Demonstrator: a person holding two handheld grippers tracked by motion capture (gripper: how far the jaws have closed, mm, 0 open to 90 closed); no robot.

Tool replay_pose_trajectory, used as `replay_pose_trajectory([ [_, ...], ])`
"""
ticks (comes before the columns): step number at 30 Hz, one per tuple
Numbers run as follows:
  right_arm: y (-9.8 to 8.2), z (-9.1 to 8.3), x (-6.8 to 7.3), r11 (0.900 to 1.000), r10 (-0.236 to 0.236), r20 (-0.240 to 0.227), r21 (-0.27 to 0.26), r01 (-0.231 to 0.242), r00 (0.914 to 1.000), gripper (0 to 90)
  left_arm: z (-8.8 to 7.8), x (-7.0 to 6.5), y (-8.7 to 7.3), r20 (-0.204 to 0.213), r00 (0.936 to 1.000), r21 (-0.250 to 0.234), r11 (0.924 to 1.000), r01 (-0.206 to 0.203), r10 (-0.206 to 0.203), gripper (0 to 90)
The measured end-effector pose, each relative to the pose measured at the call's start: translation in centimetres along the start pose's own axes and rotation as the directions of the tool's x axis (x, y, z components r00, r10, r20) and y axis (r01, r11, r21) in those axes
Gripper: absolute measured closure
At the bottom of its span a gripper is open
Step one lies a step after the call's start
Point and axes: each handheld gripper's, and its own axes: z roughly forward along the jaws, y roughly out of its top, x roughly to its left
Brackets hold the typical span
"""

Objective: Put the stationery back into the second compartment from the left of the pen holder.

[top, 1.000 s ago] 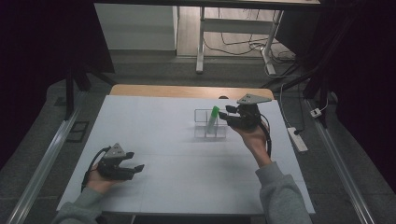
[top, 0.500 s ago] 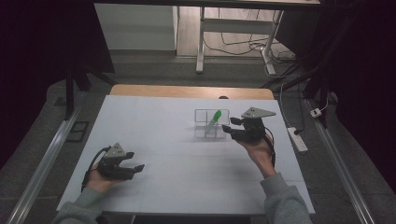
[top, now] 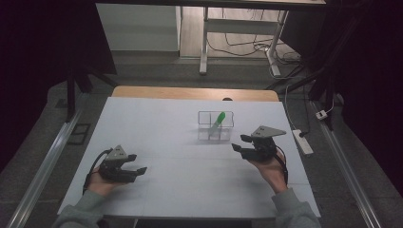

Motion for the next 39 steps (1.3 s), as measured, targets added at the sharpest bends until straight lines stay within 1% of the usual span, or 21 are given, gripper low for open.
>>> replay_pose_trajectory([
  [6, -1.8, -1.0, -0.3, 1.0, 0.0, -0.003, 0.028, 0.0, 1.0, 43.9, 0.0, -0.1, 0.1, -0.007, 1.0, 0.0, 1.0, -0.004, 0.004, 29.8],
  [11, -3.5, -2.0, -0.7, 0.999, 0.021, -0.012, 0.036, -0.021, 0.9997, 42.8, -0.1, -0.2, 0.1, -0.009, 0.9999, -0.007, 0.9999, -0.008, 0.008, 29.8],
  [15, -4.9, -2.7, -0.9, 0.999, 0.023, -0.014, 0.044, -0.022, 0.9996, 42.1, -0.2, -0.2, 0.1, -0.009, 0.9999, -0.01, 0.9999, -0.007, 0.006, 29.8],
  [18, -5.8, -3.3, -1.0, 0.998, 0.031, -0.012, 0.053, -0.03, 0.9994, 41.6, -0.1, -0.3, 0.1, -0.011, 0.9999, -0.009, 0.9999, -0.009, 0.009, 29.8],
  [22, -6.7, -3.8, -1.4, 0.998, 0.043, -0.006, 0.051, -0.042, 0.9991, 41.1, -0.2, -0.3, 0.1, -0.014, 0.9999, -0.014, 0.9999, -0.007, 0.007, 29.8],
  [24, -7.0, -3.9, -1.5, 0.998, 0.052, -0.011, 0.044, -0.052, 0.9986, 40.8, -0.2, -0.3, 0.1, -0.013, 0.9999, -0.01, 0.9999, -0.009, 0.009, 29.8],
  [28, -7.0, -3.9, -1.5, 0.998, 0.043, -0.012, 0.048, -0.042, 0.999, 40.7, -0.1, -0.3, 0.1, -0.013, 0.9998, -0.01, 0.9999, -0.012, 0.012, 29.8],
  [33, -7.0, -3.5, -1.3, 0.997, 0.029, -0.012, 0.065, -0.028, 0.9995, 40.4, -0.2, -0.3, 0.1, -0.013, 0.9999, -0.012, 0.9999, -0.011, 0.01, 29.8],
  [39, -7.1, -3.6, -1.3, 0.998, 0.029, -0.007, 0.059, -0.028, 0.9996, 39.5, -0.1, -0.1, 0.1, -0.012, 0.9999, -0.015, 0.9998, -0.009, 0.009, 29.8],
])
